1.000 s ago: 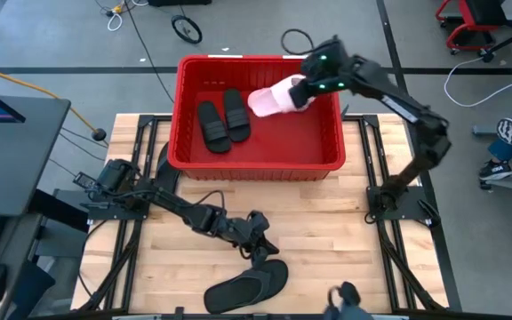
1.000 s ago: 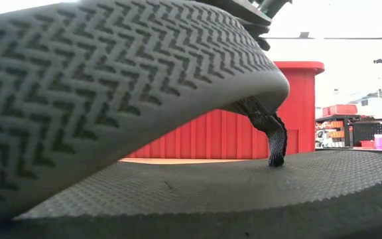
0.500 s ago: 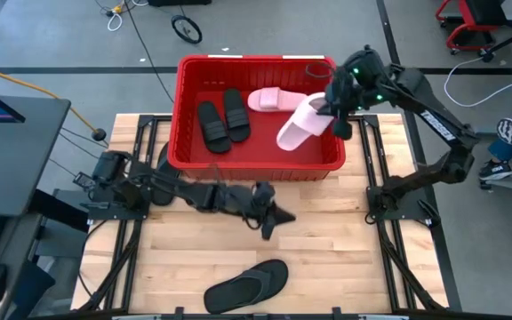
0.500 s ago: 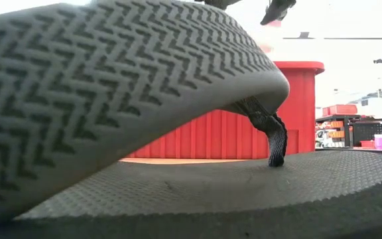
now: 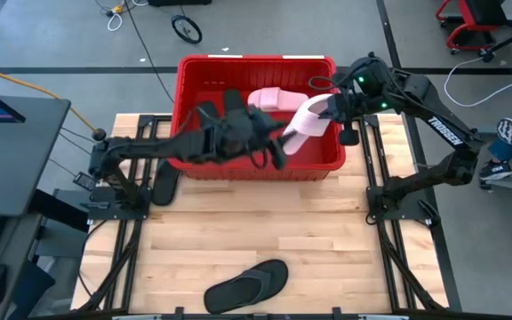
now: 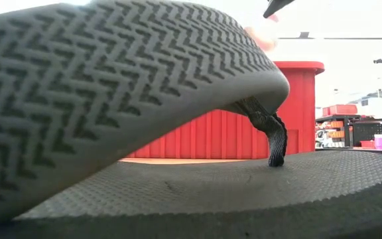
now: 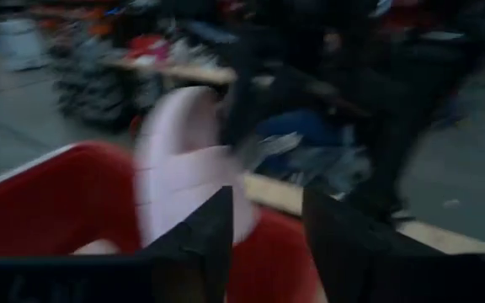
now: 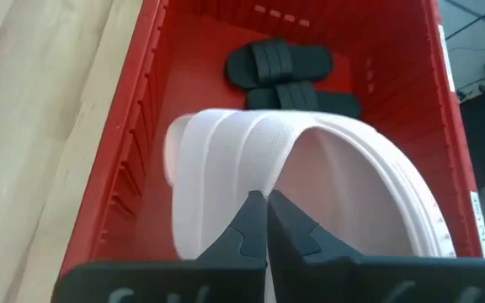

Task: Pick and place slides into bin
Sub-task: Put the pink slide into the red bin

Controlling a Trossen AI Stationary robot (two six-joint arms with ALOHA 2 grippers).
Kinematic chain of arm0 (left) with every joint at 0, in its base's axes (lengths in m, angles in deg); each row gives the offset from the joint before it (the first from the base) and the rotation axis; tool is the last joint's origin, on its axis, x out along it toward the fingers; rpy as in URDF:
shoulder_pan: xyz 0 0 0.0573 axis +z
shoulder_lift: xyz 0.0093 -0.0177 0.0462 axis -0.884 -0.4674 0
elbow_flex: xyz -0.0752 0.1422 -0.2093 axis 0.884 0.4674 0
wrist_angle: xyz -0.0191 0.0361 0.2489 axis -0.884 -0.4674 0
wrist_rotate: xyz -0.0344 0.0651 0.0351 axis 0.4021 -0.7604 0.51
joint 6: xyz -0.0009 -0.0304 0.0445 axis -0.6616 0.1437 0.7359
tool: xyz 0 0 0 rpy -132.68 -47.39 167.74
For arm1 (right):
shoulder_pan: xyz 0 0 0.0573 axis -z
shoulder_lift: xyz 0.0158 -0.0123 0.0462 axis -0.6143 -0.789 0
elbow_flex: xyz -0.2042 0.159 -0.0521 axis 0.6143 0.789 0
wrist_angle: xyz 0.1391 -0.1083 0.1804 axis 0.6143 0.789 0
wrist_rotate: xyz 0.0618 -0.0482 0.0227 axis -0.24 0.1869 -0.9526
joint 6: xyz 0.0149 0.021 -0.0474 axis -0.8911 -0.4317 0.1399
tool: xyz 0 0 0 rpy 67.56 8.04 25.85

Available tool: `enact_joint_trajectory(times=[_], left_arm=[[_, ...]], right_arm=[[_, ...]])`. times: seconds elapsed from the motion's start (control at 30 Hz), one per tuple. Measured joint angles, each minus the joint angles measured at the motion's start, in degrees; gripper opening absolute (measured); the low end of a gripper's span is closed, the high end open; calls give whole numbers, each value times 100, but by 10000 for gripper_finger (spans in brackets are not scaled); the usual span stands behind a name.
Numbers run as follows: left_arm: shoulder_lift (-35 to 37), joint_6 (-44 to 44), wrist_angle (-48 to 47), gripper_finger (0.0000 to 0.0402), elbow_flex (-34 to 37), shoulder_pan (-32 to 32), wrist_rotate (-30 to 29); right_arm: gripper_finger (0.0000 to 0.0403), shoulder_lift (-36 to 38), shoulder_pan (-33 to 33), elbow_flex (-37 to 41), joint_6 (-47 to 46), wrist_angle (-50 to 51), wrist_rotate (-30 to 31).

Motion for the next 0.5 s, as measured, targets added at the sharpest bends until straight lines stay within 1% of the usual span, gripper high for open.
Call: enact_joint_trajectory(times=[0.07,0.13,0.27,0.33,0.5], left_arm=[[-2,-86,-465,174,-267,216,-3],[-3,-148,-574,193,-422,430,78],[-10,-79,-547,224,-631,888,730],[-47,-143,-535,231,-650,1081,925],[-182,-160,-592,234,-644,1375,1113]], right_arm=[[0,0,4,2,88,-5,2],[0,-2,2,2,184,-25,4],[0,-33,3,1,311,-139,3],[0,-87,2,0,368,-248,9],[0,-296,-83,0,460,-480,-1]])
